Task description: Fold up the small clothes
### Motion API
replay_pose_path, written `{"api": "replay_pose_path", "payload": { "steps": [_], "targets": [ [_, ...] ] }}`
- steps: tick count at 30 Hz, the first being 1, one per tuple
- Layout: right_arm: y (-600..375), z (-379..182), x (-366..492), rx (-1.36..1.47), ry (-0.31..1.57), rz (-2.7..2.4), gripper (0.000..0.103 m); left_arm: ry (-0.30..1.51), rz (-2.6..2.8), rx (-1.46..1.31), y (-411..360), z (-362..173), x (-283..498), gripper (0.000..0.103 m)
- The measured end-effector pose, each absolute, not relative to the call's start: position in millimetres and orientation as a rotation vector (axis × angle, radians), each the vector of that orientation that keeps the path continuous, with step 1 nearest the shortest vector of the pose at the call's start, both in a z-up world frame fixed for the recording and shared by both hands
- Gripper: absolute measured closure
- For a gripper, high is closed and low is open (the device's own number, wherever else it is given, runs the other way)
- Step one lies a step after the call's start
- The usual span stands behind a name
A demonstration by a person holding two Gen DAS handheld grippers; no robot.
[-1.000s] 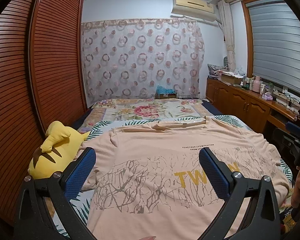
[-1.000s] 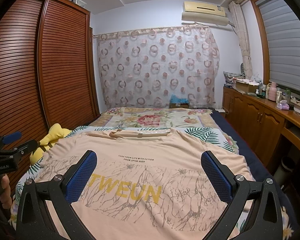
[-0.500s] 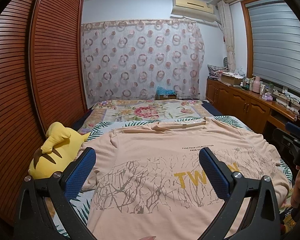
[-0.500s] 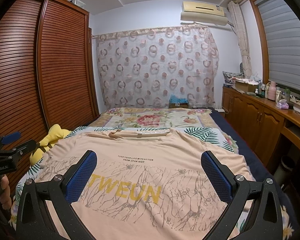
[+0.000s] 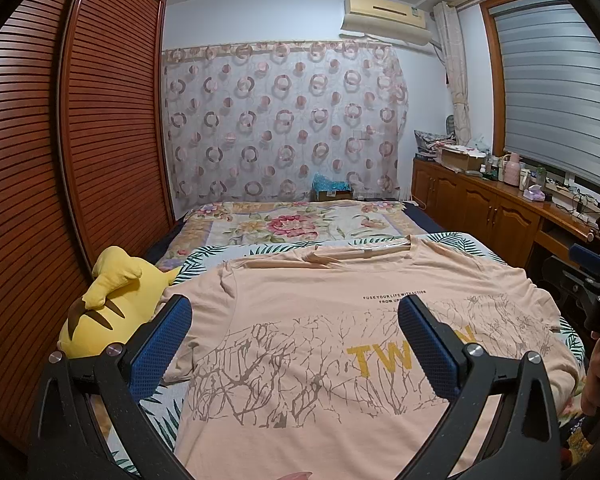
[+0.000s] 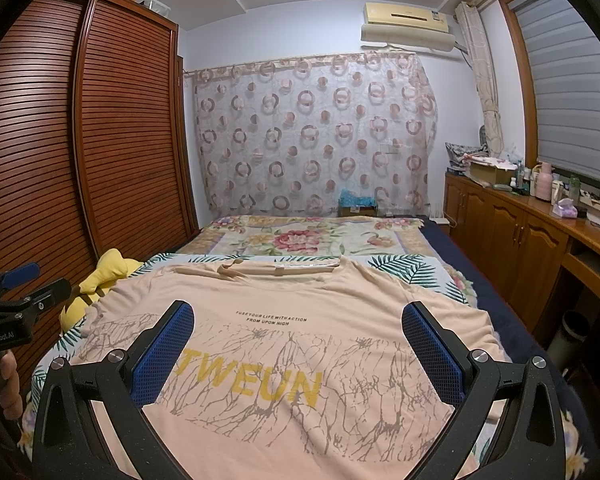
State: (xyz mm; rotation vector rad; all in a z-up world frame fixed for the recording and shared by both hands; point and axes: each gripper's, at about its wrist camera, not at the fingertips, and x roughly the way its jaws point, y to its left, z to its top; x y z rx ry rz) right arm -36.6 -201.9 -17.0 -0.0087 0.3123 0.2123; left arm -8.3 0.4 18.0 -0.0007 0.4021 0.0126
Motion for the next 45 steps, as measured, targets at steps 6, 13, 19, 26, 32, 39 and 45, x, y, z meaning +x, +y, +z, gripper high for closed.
{"api": "replay_pose_path", "payload": {
  "steps": [6, 13, 19, 26, 32, 39, 45],
  "targets": [
    [-201.8, -17.0, -36.8, -0.007, 0.312, 0.213, 0.000, 0.401, 0.013, 0.000, 0.3, 17.7, -8.6, 0.000],
    [-201.2, -16.7, -37.3, -0.007, 0.311, 0.212, 0.000, 0.400, 0.013, 0.002, -0.1, 16.8, -8.8, 0.000],
    [-201.1, -17.0, -37.0, -0.006, 0.310, 0.213, 0.000, 0.402, 0.012, 0.001, -0.6, 17.5, -8.8, 0.000],
    [-201.3, -16.6, -37.6, -0.005, 0.311, 0.213, 0.000, 0.401, 0.013, 0.003, -1.0, 16.6, -9.1, 0.000],
    [-201.4, -16.6, -37.6, -0.004, 0.311, 0.214, 0.000, 0.402, 0.015, 0.002, -1.0, 15.6, -9.1, 0.000],
    [-200.2, -17.8, -35.9, -0.009, 0.323, 0.221, 0.000, 0.431, 0.023, 0.002, 2.9, 6.8, -4.4, 0.000],
    [-198.3, -20.0, -31.4, -0.015, 0.348, 0.236, 0.000, 0.478, 0.040, -0.001, 17.7, -7.3, 5.8, 0.000]
  ]
}}
